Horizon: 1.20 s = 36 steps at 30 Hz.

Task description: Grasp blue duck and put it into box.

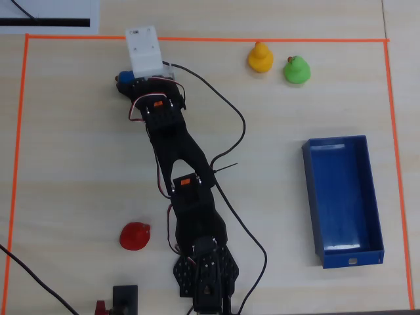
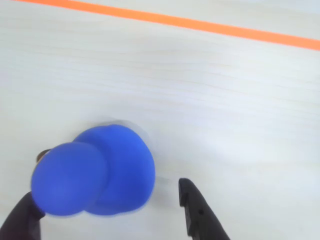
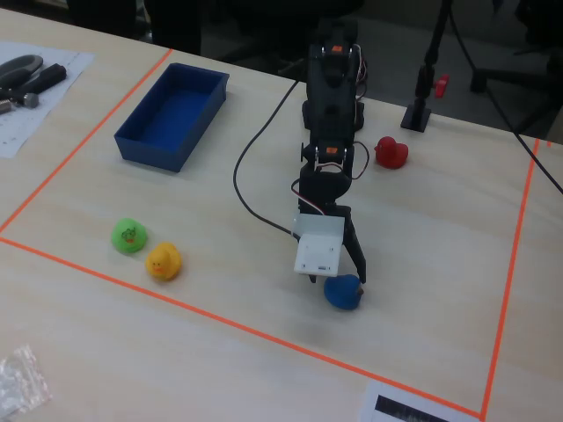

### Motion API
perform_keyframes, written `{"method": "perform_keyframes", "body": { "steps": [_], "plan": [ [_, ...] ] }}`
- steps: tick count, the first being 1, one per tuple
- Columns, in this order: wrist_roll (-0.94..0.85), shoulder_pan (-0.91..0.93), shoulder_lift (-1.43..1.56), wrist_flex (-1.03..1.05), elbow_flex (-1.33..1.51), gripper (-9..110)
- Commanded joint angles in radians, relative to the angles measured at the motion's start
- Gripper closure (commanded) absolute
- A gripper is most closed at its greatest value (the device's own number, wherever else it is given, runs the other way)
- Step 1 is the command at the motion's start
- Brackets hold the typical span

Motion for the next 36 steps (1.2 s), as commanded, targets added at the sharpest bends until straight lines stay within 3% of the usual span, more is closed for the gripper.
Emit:
{"method": "perform_keyframes", "body": {
  "steps": [1, 21, 27, 30, 36],
  "plan": [
    [0.011, -0.011, -0.018, -0.025, -0.107, 65],
    [0.025, -0.029, -0.114, -0.031, -0.147, 69],
    [-0.058, -0.02, -0.144, -0.026, -0.166, 84],
    [-0.074, -0.008, -0.144, -0.021, -0.172, 101],
    [-0.014, 0.092, 0.064, 0.123, -0.181, 101]
  ]
}}
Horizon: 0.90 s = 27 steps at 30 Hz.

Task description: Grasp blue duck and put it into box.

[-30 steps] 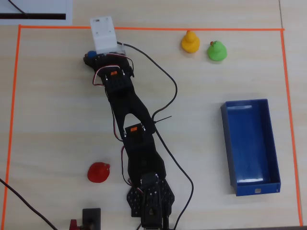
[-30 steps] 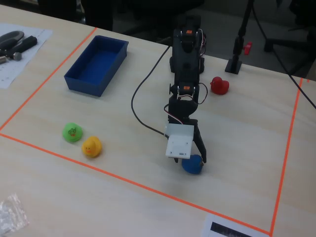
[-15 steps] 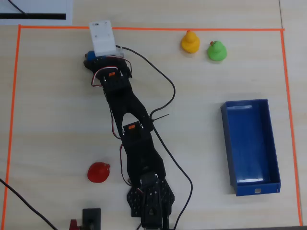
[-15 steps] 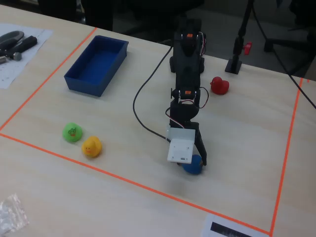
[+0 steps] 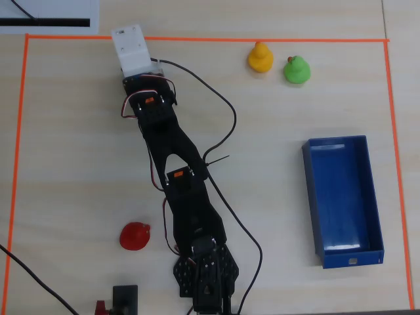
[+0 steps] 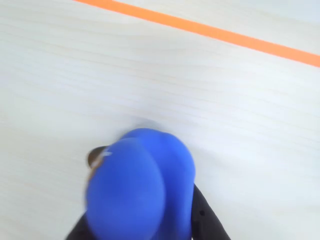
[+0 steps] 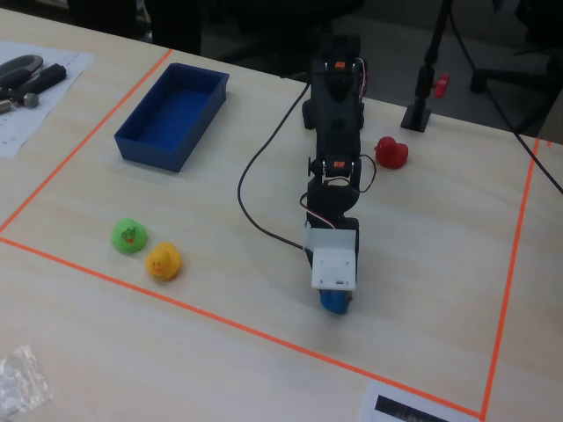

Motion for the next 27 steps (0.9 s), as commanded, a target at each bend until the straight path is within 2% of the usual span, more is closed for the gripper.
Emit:
{"method": "perform_keyframes", "body": {
  "steps": [1, 5, 10, 18, 22, 27],
  "plan": [
    [0.066, 0.121, 0.247, 0.121, -0.057, 101],
    [0.104, 0.319, 0.472, 0.334, -0.121, 101],
    [0.057, 0.68, 0.707, 0.523, -0.072, 101],
    [-0.094, 1.215, 0.911, 0.546, 0.209, 101],
    [-0.11, 1.37, 0.927, 0.522, 0.325, 101],
    [-0.112, 1.47, 0.896, 0.433, 0.437, 101]
  ]
}}
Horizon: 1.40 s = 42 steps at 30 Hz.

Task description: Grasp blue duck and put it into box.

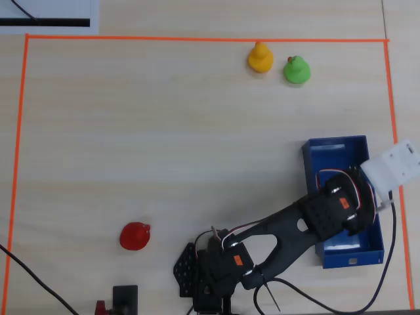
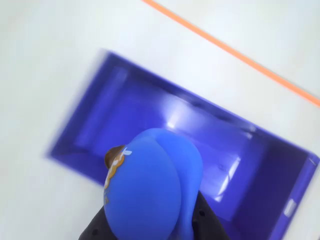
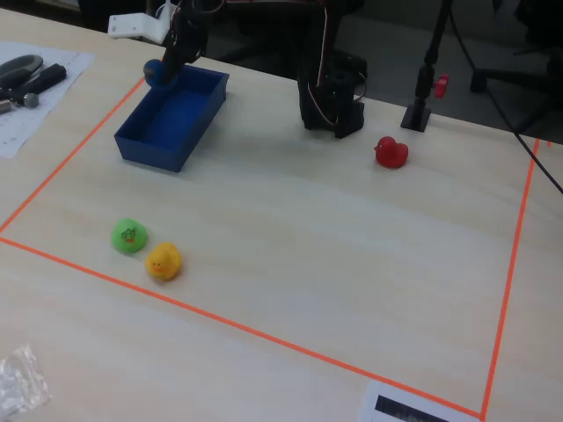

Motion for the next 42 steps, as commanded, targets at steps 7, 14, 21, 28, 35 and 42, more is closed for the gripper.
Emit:
{"method": "perform_keyframes", "body": {
  "steps": [7, 14, 21, 28, 35, 42],
  "plan": [
    [-0.025, 0.08, -0.081, -0.219, 0.137, 101],
    [-0.1, 0.083, -0.121, -0.365, 0.279, 100],
    [-0.155, 0.063, -0.064, -0.293, 0.313, 90],
    [-0.156, 0.031, 0.005, -0.284, 0.35, 77],
    [-0.146, 0.006, 0.095, -0.287, 0.411, 73],
    [0.035, -0.169, 0.212, -0.348, 0.345, 85]
  ]
}}
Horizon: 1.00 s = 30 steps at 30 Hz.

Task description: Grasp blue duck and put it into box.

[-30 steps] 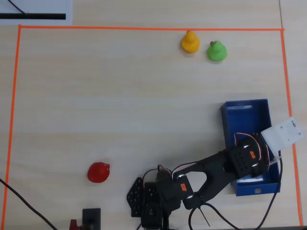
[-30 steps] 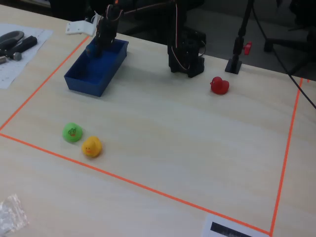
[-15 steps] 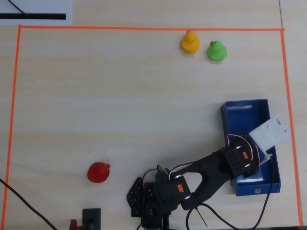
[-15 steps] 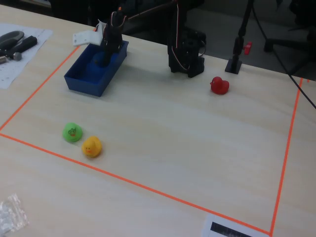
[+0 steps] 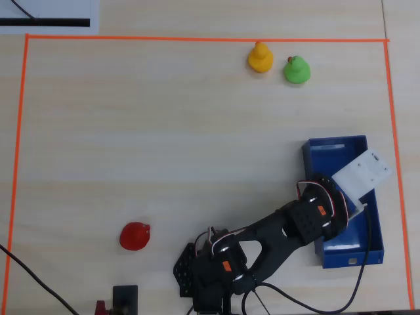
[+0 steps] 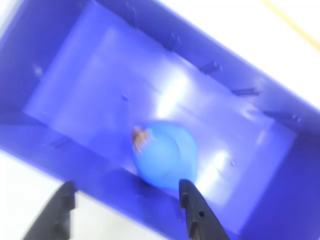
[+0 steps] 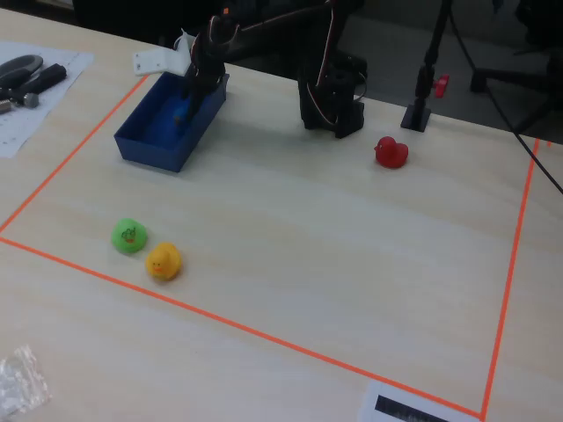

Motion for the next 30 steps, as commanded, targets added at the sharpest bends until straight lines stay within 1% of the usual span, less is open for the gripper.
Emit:
{"method": "perform_keyframes", "body": {
  "steps": [1, 3, 5, 6, 8, 11, 14, 17, 20, 24, 30],
  "plan": [
    [0.242, -0.215, 0.11, -0.075, -0.133, 89],
    [0.431, -0.413, 0.166, -0.054, -0.255, 97],
    [0.497, -0.64, 0.241, 0.026, -0.308, 101],
    [0.503, -0.749, 0.284, 0.069, -0.296, 101],
    [0.449, -0.951, 0.417, 0.11, -0.15, 101],
    [0.35, -1.121, 0.643, 0.212, 0.138, 101],
    [0.281, -1.195, 0.842, 0.307, 0.387, 101],
    [0.225, -1.204, 0.992, 0.341, 0.577, 101],
    [0.209, -1.201, 1.092, 0.383, 0.71, 101],
    [0.199, -1.2, 1.201, 0.439, 0.825, 101],
    [0.193, -1.195, 1.304, 0.546, 0.897, 101]
  ]
}}
